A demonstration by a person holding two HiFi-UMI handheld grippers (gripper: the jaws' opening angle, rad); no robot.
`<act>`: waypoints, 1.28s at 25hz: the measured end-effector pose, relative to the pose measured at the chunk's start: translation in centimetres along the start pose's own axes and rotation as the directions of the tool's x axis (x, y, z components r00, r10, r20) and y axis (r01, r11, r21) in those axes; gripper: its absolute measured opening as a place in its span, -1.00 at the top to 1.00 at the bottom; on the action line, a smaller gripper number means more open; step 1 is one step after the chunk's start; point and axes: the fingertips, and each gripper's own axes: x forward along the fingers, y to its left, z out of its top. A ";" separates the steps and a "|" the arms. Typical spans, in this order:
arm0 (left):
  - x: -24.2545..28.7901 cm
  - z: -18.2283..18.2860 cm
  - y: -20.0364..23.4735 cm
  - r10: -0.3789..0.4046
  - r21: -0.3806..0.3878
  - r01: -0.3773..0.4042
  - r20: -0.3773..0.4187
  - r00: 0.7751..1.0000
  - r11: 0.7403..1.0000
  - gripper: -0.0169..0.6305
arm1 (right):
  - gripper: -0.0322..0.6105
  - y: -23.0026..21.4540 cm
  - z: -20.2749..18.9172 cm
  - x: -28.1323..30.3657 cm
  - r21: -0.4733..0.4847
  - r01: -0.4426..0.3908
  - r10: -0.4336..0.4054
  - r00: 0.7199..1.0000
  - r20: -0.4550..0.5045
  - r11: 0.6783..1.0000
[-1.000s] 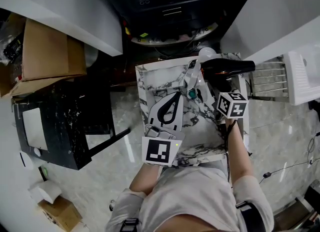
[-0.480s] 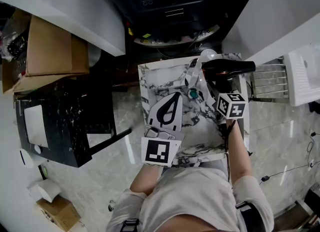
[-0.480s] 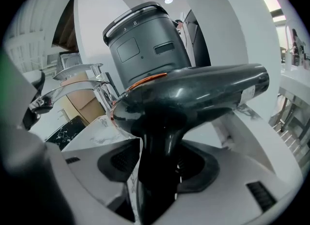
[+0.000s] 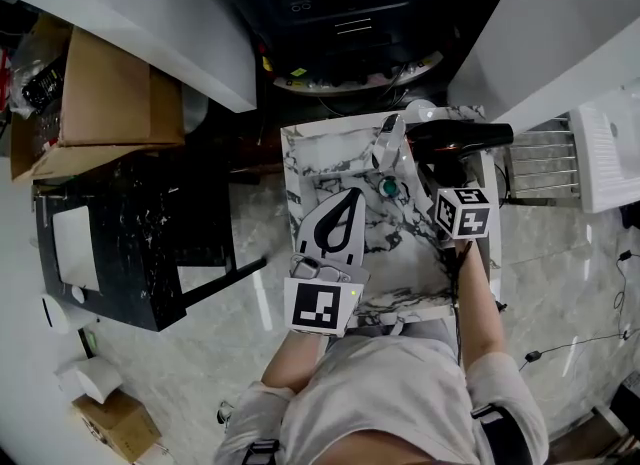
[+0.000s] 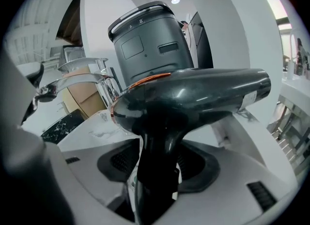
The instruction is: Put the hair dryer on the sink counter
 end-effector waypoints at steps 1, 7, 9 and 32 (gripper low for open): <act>0.0 0.0 0.0 0.001 -0.001 -0.001 0.000 1.000 1.000 0.91 | 0.18 -0.1 -0.2 0.0 -0.009 0.007 -0.008 1.000 -0.006 1.000; -0.1 0.1 -0.2 -0.007 0.003 0.007 0.003 1.000 1.000 0.91 | 0.18 -0.6 -0.7 -0.2 0.012 0.035 -0.034 0.998 -0.052 0.999; -0.2 0.0 -0.3 -0.008 0.002 0.008 0.001 1.000 1.000 0.91 | 0.20 -0.6 -0.7 -0.3 0.032 0.026 -0.024 0.998 -0.058 0.999; -0.9 0.1 -0.8 -0.016 0.006 0.016 0.010 1.000 1.000 0.91 | 0.10 -1.2 -2.7 -1.6 0.020 0.062 -0.062 0.998 -0.018 0.998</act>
